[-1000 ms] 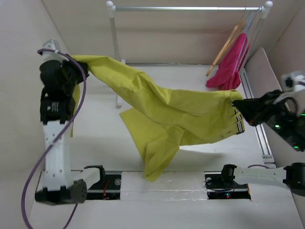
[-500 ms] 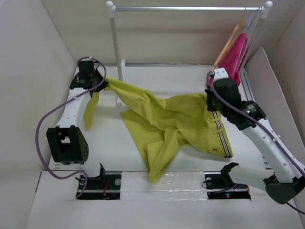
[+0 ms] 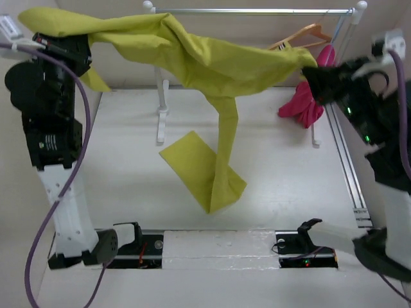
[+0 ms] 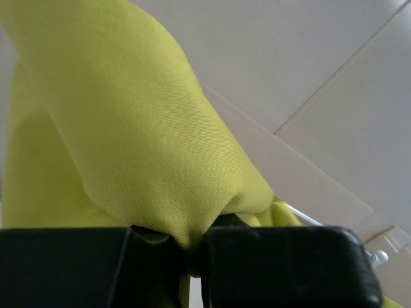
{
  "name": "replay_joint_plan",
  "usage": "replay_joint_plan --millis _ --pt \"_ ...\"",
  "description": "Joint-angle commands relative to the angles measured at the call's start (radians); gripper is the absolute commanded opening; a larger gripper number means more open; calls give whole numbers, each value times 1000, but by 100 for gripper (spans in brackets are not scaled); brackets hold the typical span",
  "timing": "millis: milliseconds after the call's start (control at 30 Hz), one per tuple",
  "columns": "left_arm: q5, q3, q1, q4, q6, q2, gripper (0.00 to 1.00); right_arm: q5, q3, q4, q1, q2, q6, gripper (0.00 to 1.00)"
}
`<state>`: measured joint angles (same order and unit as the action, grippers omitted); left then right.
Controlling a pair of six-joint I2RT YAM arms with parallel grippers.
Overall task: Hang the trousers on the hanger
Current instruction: Flatten out the trousers at the center of the board.
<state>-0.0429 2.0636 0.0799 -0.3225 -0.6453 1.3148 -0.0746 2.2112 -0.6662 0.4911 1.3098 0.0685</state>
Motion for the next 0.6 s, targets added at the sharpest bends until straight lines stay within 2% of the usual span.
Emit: replay_joint_plan --millis 0,33,67,100,133,167,200,233,333,367,400,433,533,567 --pt "3 -190 -2 5 7 -124 0 -28 -385 62 -5 -292 59 0" --pt "8 -344 -2 11 13 -162 0 -62 -475 24 -5 -413 85 0" --pt "17 -423 -2 8 15 -210 0 -138 -552 -57 -5 -475 112 0" --pt "72 -507 -2 0 13 -289 0 -158 -627 -91 -5 -533 161 0" --pt "109 -645 -50 -57 7 -323 0 -178 -766 -119 -5 -590 186 0" --pt "170 -705 -77 -94 -2 -359 0 -235 -821 -154 -5 -688 218 0" --pt "280 -832 -115 -149 -34 -414 0 -307 -899 -293 -5 -748 331 0" --pt "281 -891 -115 -173 -57 -440 0 -307 -924 -294 -5 -748 332 0" --pt "265 -1032 -115 -213 -86 -505 10 -337 -984 -413 -5 -791 402 0" --pt "253 -1046 -115 -214 -82 -509 23 -338 -993 -485 -5 -781 415 0" --pt "245 -1060 -115 -223 -77 -522 24 -338 -990 -522 -5 -752 442 0" --pt "248 -1060 -115 -225 -70 -529 39 -347 -987 -565 -5 -744 465 0" --pt "310 -1034 -134 -225 -19 -534 51 -347 -978 -664 -5 -765 468 0" --pt "325 -1021 -134 -218 21 -532 52 -312 -982 -677 -5 -785 461 0"
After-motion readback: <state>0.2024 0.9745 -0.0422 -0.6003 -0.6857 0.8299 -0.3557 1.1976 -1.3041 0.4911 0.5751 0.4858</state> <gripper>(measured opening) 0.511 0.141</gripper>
